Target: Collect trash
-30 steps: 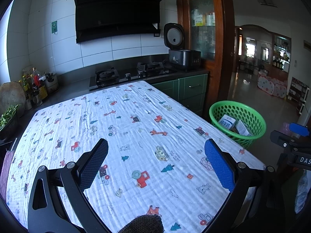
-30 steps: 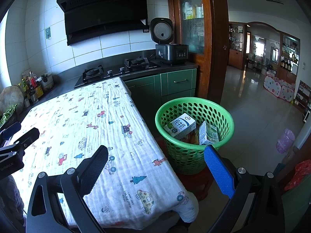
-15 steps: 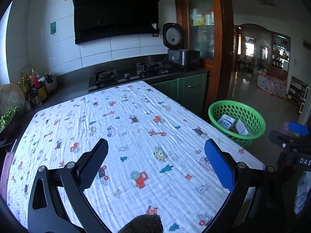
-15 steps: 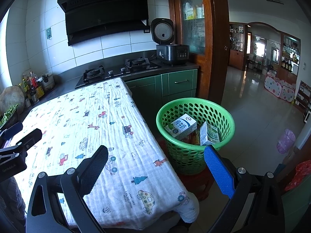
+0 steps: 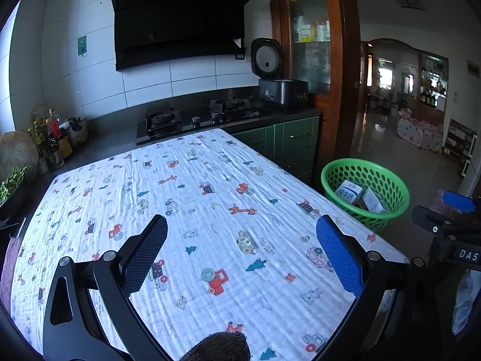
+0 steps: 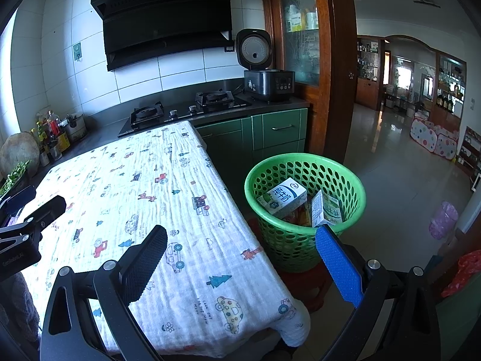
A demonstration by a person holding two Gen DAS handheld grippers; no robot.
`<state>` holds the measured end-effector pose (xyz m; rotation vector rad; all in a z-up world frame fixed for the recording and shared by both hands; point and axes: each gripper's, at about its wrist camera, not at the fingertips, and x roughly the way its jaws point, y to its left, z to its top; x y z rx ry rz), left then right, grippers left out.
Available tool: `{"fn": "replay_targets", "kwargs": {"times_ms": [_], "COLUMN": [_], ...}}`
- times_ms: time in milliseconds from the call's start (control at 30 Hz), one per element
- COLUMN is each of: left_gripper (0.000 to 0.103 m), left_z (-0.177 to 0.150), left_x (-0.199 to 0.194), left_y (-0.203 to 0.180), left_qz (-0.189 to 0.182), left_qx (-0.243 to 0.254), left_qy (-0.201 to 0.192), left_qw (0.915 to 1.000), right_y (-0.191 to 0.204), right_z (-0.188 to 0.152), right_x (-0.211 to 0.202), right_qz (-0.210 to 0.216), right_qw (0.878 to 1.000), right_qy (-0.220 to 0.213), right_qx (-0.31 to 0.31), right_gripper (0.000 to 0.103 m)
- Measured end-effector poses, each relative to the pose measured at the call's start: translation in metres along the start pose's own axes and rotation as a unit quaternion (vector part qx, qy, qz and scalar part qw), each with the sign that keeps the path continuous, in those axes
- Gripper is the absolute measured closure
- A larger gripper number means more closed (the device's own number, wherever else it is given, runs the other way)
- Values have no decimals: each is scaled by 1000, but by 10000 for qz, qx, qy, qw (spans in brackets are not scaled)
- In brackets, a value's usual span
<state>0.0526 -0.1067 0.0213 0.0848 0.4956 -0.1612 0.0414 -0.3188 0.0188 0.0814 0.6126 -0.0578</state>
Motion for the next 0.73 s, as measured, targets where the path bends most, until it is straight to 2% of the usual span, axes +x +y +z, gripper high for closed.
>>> {"fn": "replay_targets", "kwargs": {"times_ms": [333,733], "left_gripper": [5,5], "left_z": [3,2], "left_x": [-3,-1], "left_y": [-2,2], "left_qz": [74,82], "left_qx": [114,28], "left_qy": [-111,-59], "left_qw": [9998,9999], "right_y": [0,2], "right_z": [0,0], "right_x": [0,4], "right_qz": [9,65], "right_qw": [10000,10000], "right_qy": [-5,4], "right_qx": [-1,-27], "right_gripper": [7,7]}}
